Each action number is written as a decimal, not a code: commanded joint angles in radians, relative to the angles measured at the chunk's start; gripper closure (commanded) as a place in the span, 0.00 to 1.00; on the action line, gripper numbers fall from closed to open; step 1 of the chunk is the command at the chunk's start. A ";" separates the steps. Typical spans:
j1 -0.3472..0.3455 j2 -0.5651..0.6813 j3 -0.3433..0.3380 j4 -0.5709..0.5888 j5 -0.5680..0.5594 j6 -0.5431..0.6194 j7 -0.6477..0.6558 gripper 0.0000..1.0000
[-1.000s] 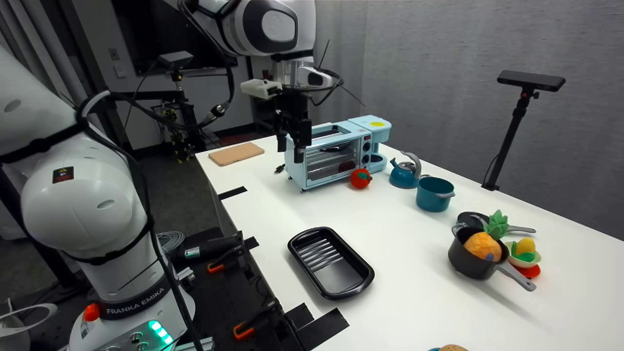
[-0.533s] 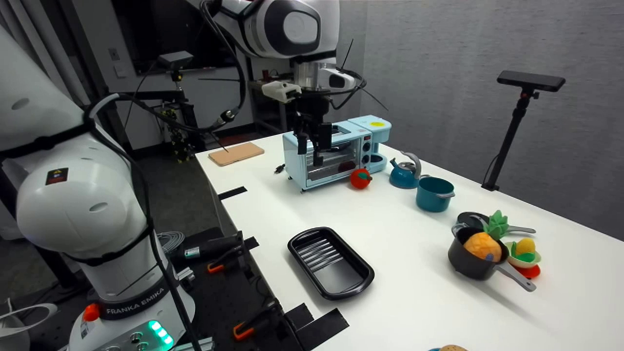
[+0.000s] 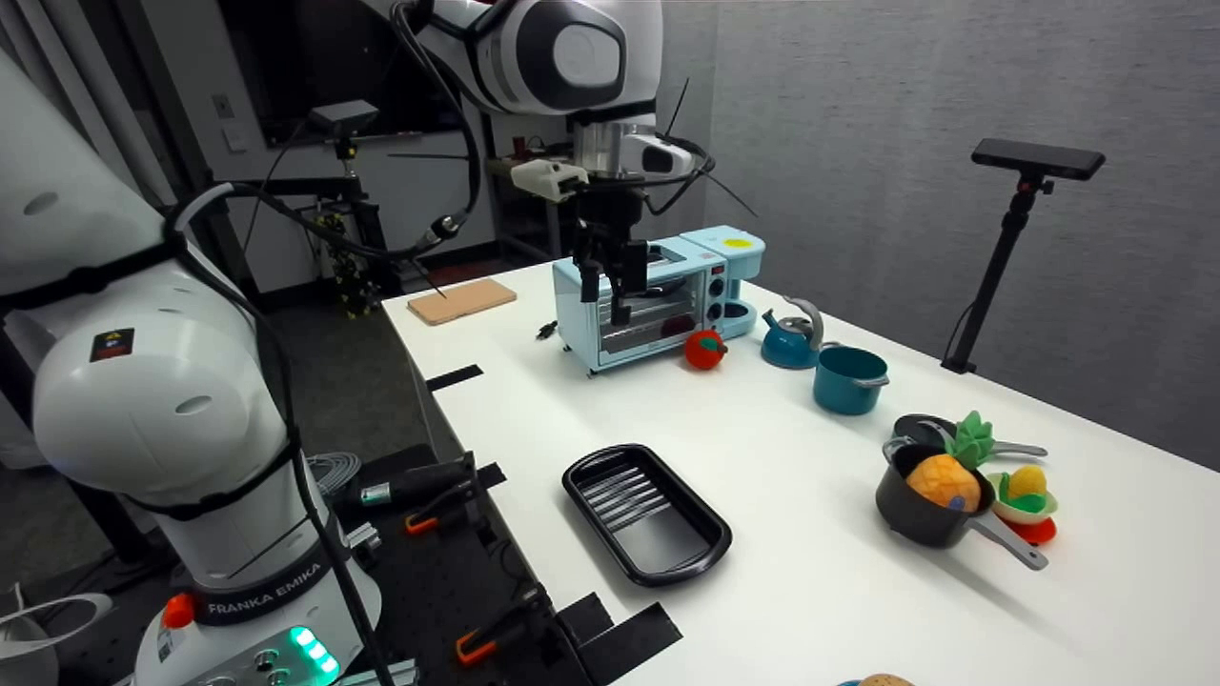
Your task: Remove the orange toy from the pot.
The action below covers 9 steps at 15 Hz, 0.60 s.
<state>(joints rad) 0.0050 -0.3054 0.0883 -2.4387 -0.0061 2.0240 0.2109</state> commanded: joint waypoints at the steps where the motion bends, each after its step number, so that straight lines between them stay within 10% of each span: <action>1: -0.007 0.020 -0.008 0.009 -0.014 0.024 0.028 0.00; 9: -0.084 0.261 -0.080 0.178 -0.062 0.207 0.119 0.00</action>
<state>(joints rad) -0.0478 -0.1723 0.0394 -2.3763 -0.0364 2.1900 0.2774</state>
